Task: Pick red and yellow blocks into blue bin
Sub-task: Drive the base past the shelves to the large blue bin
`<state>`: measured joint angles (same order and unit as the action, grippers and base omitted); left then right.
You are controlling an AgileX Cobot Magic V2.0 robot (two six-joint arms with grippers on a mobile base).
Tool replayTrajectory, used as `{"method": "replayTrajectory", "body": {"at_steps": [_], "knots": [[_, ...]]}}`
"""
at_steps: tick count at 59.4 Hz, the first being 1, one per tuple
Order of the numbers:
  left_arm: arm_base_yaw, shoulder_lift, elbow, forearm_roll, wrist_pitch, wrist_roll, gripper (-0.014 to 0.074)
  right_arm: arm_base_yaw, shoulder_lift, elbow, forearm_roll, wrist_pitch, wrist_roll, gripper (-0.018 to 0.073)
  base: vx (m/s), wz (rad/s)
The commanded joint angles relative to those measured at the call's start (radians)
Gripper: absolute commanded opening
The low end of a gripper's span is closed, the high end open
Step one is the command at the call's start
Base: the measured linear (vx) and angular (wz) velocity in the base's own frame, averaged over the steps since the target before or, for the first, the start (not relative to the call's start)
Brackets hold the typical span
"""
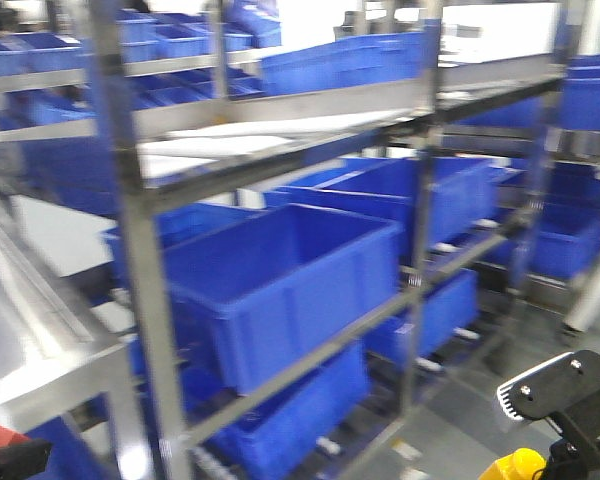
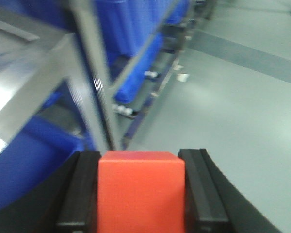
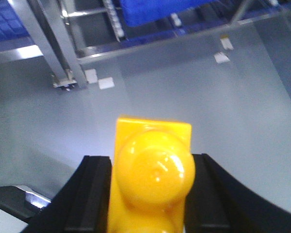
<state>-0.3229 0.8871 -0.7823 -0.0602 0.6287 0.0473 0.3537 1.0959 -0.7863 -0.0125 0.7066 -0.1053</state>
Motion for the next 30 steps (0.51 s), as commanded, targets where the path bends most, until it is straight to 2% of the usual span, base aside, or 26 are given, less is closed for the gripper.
{"method": "replayTrajectory", "body": {"at_steps": [1,30], "knots": [[-0.005,-0.007,-0.023,-0.006,-0.067,-0.003,0.0239,-0.003,-0.022,-0.028,-0.007,-0.057,-0.003,0.0314,0.15,0.65],[-0.005,-0.007,-0.023,-0.006,-0.067,-0.003,0.0239,-0.003,-0.022,-0.028,-0.007,-0.057,-0.003,0.0314,0.15,0.65]]}}
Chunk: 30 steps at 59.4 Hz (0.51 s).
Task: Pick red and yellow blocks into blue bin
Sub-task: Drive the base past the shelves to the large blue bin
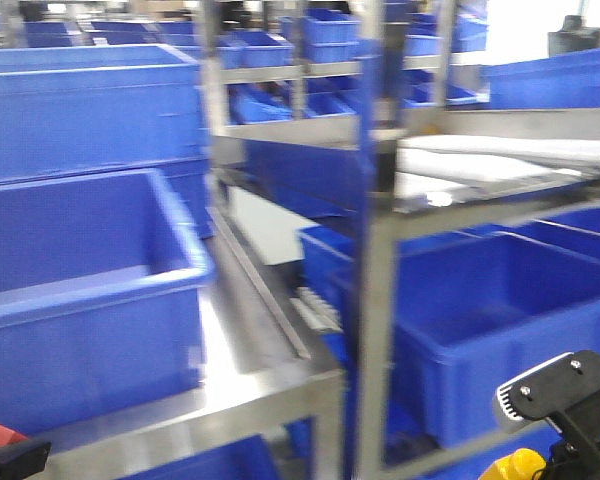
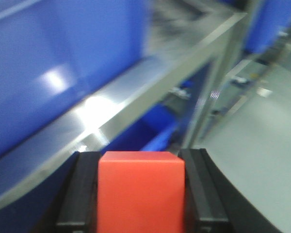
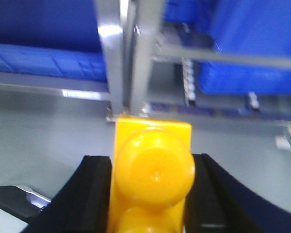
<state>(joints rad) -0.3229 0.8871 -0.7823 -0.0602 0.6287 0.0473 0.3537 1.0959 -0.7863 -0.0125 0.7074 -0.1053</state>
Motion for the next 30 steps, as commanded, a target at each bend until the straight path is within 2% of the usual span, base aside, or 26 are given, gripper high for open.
{"method": "replayTrajectory", "body": {"at_steps": [1,16,30], "knots": [[-0.005,-0.007,-0.023,-0.006,-0.067,-0.003,0.0239,-0.003,-0.022,-0.028,-0.007,-0.058,-0.003,0.0314,0.14,0.63],[-0.005,-0.007,-0.023,-0.006,-0.067,-0.003,0.0239,-0.003,-0.022,-0.028,-0.007,-0.058,-0.003,0.0314,0.13,0.56],[-0.005,-0.007,-0.023,-0.006,-0.067,-0.003,0.0239,-0.003,-0.022,-0.028,-0.007,-0.059,-0.003,0.0314,0.1,0.41]]}}
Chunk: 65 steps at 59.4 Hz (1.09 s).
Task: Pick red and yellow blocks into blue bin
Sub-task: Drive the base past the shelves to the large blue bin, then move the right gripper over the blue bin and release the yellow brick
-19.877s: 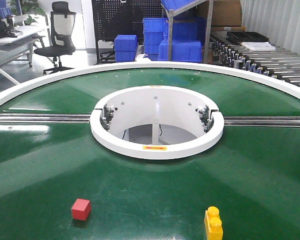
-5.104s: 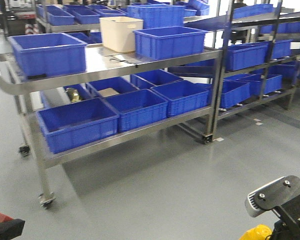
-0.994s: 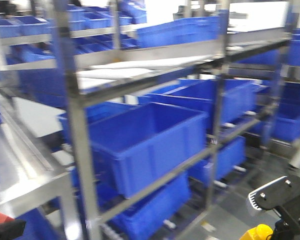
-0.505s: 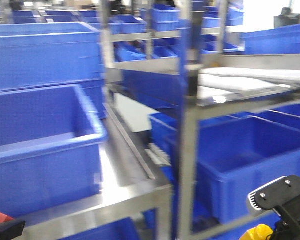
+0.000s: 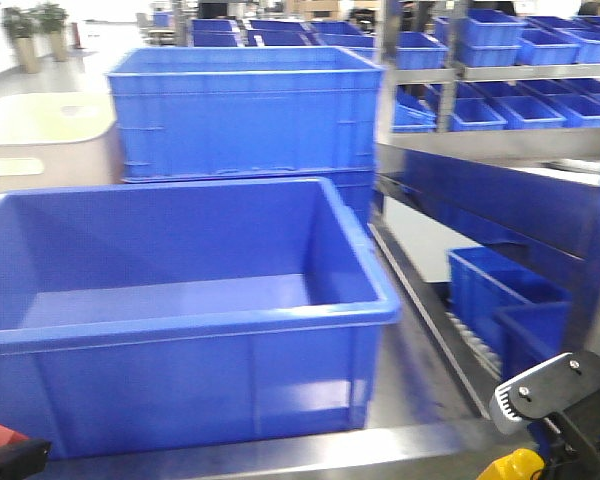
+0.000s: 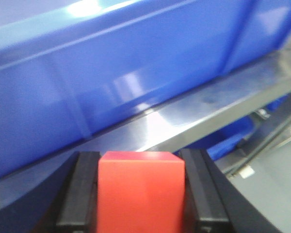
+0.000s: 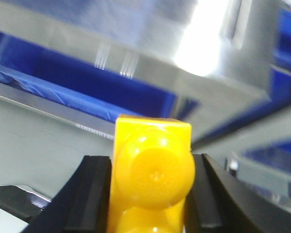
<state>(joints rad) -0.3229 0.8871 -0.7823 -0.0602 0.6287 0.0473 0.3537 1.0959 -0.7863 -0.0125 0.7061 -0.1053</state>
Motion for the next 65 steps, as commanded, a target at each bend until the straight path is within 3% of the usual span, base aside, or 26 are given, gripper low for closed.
{"method": "replayTrajectory", "body": {"at_steps": [1,34,65], "knots": [[-0.005,-0.007,-0.023,-0.006,-0.067,-0.003,0.0239,-0.003,-0.022,-0.028,-0.007,-0.057,-0.003,0.0314,0.09,0.34],[-0.005,-0.007,-0.023,-0.006,-0.067,-0.003,0.0239,-0.003,-0.022,-0.028,-0.007,-0.057,-0.003,0.0314,0.06,0.25],[-0.005,-0.007,-0.023,-0.006,-0.067,-0.003,0.0239,-0.003,-0.022,-0.028,-0.007,-0.057,-0.003,0.0314,0.01,0.03]]}}
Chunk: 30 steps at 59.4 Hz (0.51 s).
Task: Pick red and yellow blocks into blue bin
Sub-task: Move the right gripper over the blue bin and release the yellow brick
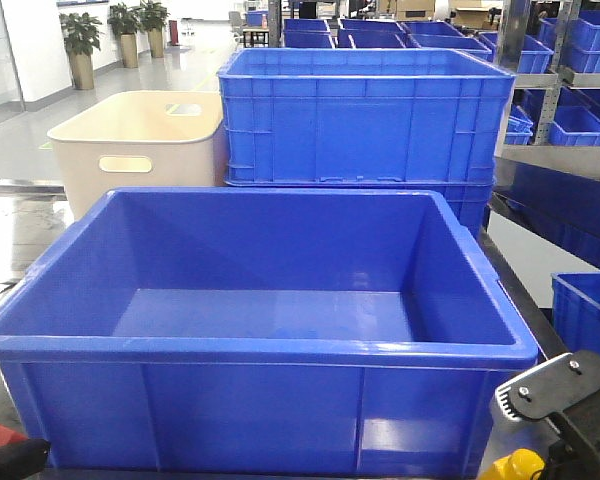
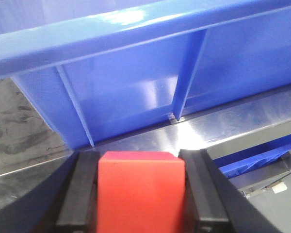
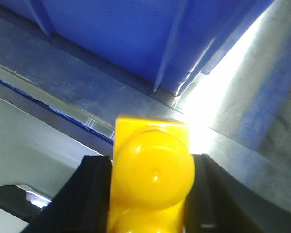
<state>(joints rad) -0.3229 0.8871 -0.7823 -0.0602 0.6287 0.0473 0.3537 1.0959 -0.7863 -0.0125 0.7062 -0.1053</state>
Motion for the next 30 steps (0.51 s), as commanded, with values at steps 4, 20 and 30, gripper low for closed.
{"method": "replayTrajectory", "body": {"at_steps": [4,20,30], "knots": [[-0.005,-0.007,-0.023,-0.006,-0.067,-0.003,0.0239,-0.003,-0.022,-0.028,-0.007,-0.059,-0.003,0.0314,0.0,0.0],[-0.005,-0.007,-0.023,-0.006,-0.067,-0.003,0.0239,-0.003,-0.043,-0.095,0.024,-0.008,0.003,0.0314,0.0,0.0],[-0.005,-0.007,-0.023,-0.006,-0.067,-0.003,0.0239,-0.003,-0.078,-0.326,0.129,0.095,-0.031,0.0314,0.0,0.0]]}}
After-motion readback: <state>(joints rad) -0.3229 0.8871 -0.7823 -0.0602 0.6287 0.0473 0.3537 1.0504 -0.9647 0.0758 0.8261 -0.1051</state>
